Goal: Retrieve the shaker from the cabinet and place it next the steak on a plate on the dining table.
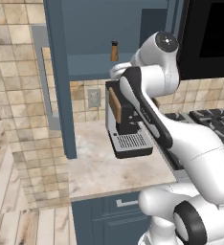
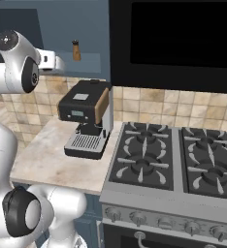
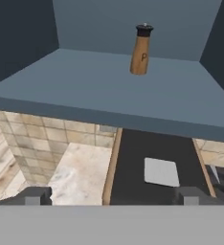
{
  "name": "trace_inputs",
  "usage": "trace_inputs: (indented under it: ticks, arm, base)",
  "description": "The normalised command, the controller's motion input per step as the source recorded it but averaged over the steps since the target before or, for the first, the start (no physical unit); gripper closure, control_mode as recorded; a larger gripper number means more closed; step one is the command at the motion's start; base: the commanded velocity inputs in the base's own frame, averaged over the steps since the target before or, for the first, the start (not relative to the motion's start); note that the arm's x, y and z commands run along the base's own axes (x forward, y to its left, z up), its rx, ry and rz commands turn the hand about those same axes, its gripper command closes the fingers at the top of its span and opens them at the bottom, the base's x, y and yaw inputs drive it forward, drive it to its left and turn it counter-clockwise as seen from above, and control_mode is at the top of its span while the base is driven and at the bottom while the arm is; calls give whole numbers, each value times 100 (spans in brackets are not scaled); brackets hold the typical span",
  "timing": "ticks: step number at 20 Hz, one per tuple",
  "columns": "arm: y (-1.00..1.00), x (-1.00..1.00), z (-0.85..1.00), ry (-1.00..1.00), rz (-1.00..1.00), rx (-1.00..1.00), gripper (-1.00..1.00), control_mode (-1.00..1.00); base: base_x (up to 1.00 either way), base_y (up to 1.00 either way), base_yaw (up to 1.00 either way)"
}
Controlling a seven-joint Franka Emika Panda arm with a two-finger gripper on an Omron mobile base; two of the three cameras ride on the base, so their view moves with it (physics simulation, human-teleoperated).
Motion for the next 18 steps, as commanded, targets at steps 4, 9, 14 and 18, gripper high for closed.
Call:
trace_inputs:
  ticks: [4,9,14,18]
  arm:
    - [0,26,10,0,-6,-1,-100,-100]
    - [0,23,19,0,-2,0,-100,-100]
    - [-1,22,24,0,0,0,-100,-100]
    - [-7,18,16,0,0,0,-100,-100]
  base:
    - [0,0,0]
    - [0,0,0]
    - [0,0,0]
    - [0,0,0]
